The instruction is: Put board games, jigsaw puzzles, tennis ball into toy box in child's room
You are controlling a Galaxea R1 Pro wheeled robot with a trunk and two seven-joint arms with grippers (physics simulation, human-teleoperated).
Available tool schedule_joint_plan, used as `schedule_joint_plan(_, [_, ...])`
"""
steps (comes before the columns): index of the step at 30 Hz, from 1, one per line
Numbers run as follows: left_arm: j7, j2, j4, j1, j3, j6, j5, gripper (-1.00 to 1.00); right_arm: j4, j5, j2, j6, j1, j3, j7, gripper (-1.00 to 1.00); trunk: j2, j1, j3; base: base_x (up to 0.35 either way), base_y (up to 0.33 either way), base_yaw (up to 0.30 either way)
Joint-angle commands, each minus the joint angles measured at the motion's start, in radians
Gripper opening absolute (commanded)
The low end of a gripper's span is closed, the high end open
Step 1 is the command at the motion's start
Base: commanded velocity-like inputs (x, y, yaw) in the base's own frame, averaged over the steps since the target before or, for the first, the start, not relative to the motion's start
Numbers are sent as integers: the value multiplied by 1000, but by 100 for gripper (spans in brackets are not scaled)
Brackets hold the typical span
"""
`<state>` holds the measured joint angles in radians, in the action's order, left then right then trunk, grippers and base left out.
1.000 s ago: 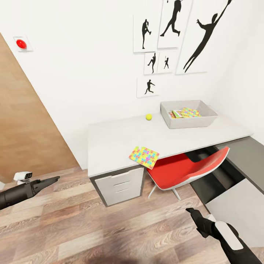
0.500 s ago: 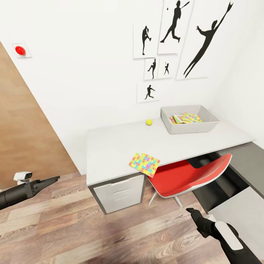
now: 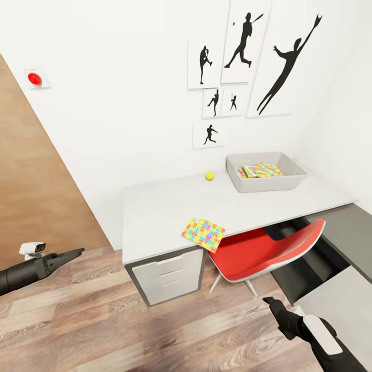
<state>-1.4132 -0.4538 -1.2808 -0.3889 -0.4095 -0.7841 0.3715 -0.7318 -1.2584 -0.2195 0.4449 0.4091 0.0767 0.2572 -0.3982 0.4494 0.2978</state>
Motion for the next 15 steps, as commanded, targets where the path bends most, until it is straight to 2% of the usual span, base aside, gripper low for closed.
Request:
schedule_joint_plan(1, [-3, 0, 0, -1, 0, -10, 1, 100, 1, -10, 0, 3, 0, 2, 9, 100, -2, 1, 0, 0, 0, 0])
schedule_joint_plan(15, [-2, 0, 0, -1, 0, -10, 1, 100, 15, -11, -3, 4, 0, 2, 9, 100, -2, 1, -23, 0, 0, 0])
